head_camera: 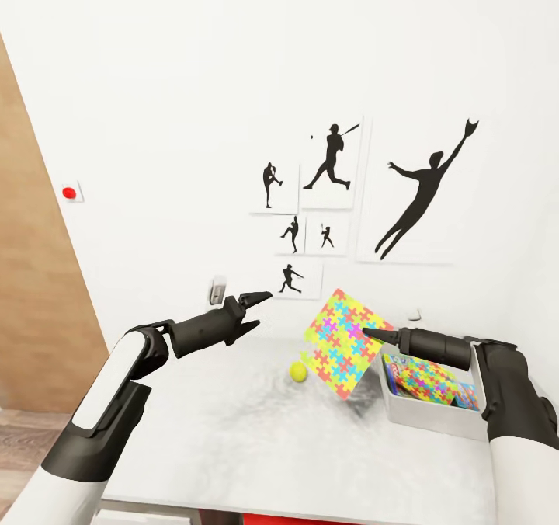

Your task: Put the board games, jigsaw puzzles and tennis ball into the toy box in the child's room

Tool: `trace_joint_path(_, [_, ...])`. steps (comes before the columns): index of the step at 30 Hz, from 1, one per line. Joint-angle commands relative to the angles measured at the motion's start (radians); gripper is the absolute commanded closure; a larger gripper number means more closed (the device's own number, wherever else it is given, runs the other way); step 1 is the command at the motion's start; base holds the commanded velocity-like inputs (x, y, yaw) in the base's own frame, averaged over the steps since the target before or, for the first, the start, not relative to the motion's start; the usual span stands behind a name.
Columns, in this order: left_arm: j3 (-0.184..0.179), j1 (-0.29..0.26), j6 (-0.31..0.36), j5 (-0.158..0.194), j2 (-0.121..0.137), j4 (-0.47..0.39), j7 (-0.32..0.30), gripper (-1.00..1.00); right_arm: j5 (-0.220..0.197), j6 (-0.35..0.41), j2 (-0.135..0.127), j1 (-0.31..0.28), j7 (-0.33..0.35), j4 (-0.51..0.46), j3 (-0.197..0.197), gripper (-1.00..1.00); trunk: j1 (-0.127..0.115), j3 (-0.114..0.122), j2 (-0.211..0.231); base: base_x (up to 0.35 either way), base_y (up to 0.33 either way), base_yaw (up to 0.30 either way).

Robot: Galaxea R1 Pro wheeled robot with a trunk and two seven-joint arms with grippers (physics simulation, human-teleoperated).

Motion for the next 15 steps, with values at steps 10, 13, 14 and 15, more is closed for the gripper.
trace_joint_path(10, [-0.001,0.0,-0.001,0.011,0.001,-0.001,0.009,-1.0,0.011,0.023,0.0,-0.003,0.009,0.004,-0.007,1.0,0.0,0.001,-0.001,0.001,0.001,-0.055])
trace_joint_path(13, [-0.001,0.0,-0.001,0.011,0.001,0.0,0.009,-1.0,0.012,0.059,-0.001,-0.007,0.007,0.008,-0.028,1.0,0.0,0.002,-0.001,0.0,0.0,-0.021])
trace_joint_path(14, [0.0,0.0,-0.001,0.012,0.001,-0.001,0.009,-1.0,0.012,0.069,-0.001,-0.007,0.006,0.009,-0.039,1.0,0.0,0.002,-0.001,0.0,0.0,-0.013])
trace_joint_path(15, [0.0,0.0,-0.001,0.011,0.001,-0.001,0.009,-1.0,0.013,0.077,-0.001,-0.008,0.003,0.01,-0.05,1.0,0.0,0.002,-0.001,0.0,0.0,-0.011])
